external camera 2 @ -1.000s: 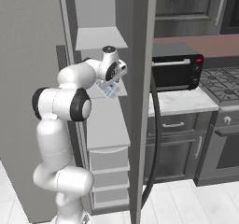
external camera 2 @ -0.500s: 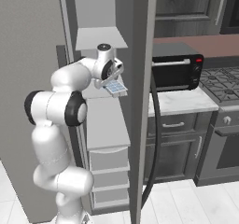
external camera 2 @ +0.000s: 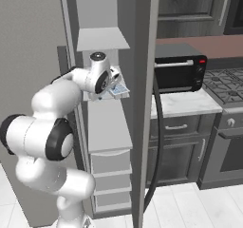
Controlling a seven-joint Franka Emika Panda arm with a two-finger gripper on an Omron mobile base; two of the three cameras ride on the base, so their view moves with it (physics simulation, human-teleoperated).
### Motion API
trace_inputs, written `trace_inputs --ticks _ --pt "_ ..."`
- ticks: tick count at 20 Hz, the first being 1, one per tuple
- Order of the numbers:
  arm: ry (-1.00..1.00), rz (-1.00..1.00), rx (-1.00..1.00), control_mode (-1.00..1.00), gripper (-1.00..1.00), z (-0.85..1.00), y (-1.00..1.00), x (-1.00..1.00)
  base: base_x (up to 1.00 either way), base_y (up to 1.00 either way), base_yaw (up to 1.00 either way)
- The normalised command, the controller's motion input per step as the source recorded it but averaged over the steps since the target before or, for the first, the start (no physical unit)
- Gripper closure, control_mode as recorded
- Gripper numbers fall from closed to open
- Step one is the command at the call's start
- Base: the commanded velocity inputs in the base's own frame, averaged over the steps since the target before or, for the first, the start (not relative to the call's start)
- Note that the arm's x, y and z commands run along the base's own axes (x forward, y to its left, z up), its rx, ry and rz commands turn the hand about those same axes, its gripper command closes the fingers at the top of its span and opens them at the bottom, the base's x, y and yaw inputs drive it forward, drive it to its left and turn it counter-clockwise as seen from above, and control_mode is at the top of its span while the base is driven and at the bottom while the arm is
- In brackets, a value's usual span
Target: The ice cube tray has been filled with water. Take the tray and place it in the freezer to make ice. Close the freezer door after placing the tray.
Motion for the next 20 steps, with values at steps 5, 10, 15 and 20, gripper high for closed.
trace_inputs --ticks 5,10,15,20 --pt "-0.05 0.00 0.00 -1.00 -1.00 0.00 0.00 -1.00 0.00 0.00 0.00" --pt "-0.10 0.00 0.00 -1.00 -1.00 0.00 0.00 -1.00 0.00 0.00 0.00" --pt "-0.05 -0.09 0.00 -1.00 -1.00 0.11 0.00 -0.78 0.00 0.00 0.00" --pt "-0.01 -0.10 0.00 -1.00 -1.00 0.24 0.00 -0.28 0.00 0.00 0.00"
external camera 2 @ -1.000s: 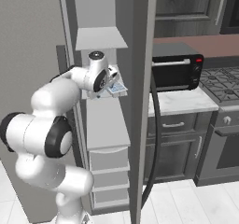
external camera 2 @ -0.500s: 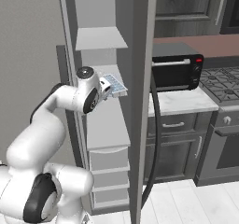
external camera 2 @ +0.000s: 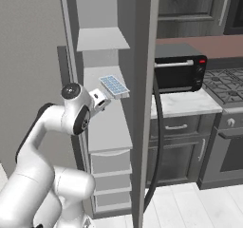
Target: The ice cube tray has been filled with water. Take the tray and place it in the freezer to make ice. Close the freezer door after placing the tray.
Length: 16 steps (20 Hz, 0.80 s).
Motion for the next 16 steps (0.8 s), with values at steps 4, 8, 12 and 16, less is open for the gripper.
trace_inputs --ticks 4,8,12,16 --pt "-0.02 -0.03 0.02 -1.00 -1.00 0.04 -0.14 -0.06 0.00 0.00 0.00" --pt "-0.01 0.00 0.03 1.00 -1.00 0.00 -0.15 -0.03 -0.05 -0.06 0.00" --pt "0.00 0.00 0.00 1.00 -1.00 0.00 0.00 0.00 -0.36 -0.21 0.00" --pt "0.00 0.00 0.00 1.00 -1.00 0.00 0.00 0.00 -0.56 -0.31 0.00"
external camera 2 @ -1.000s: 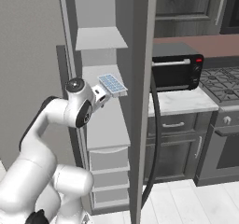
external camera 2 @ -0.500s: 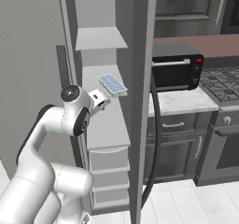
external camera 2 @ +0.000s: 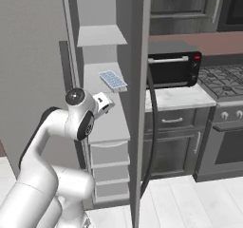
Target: The ice cube tray has been filled with water. Take the tray and place it in the freezer to make ice. Close the freezer door after placing the tray.
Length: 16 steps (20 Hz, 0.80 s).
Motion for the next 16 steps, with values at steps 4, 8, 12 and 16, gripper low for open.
trace_inputs --ticks 4,8,12,16 --pt "0.00 0.00 0.00 1.00 -1.00 0.00 0.00 0.00 -0.63 -0.21 0.02" --pt "0.00 0.00 0.00 1.00 -1.00 0.00 0.00 0.00 -0.38 -0.09 0.04" --pt "0.00 0.00 0.00 1.00 -1.00 0.00 0.00 0.00 -0.14 -0.01 0.07" --pt "0.00 0.00 0.00 1.00 -1.00 0.00 0.00 0.00 0.02 0.00 0.14"
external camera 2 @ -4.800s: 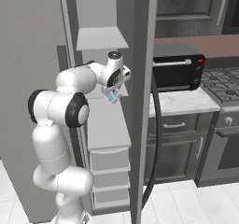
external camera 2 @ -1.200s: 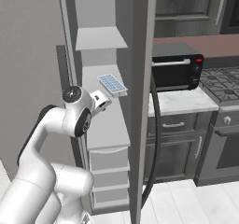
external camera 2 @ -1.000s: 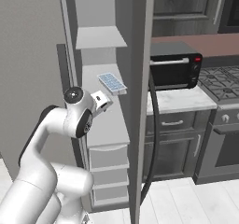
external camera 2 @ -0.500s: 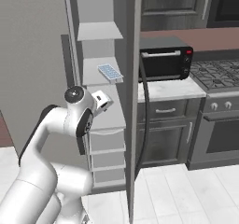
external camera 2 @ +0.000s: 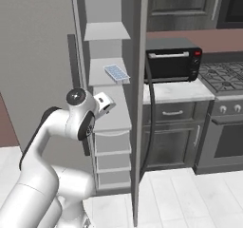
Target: The ice cube tray has been filled with water. Take the tray and place it in the freezer to make ice. Close the freezer door after placing the tray.
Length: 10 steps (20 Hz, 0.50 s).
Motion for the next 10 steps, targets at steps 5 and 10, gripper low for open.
trace_inputs --ticks 5,10 --pt "0.00 0.00 0.00 1.00 -1.00 0.00 0.00 0.00 0.05 0.00 0.19" --pt "0.00 0.00 0.00 1.00 -1.00 0.00 0.00 0.00 -0.12 -0.16 0.19"
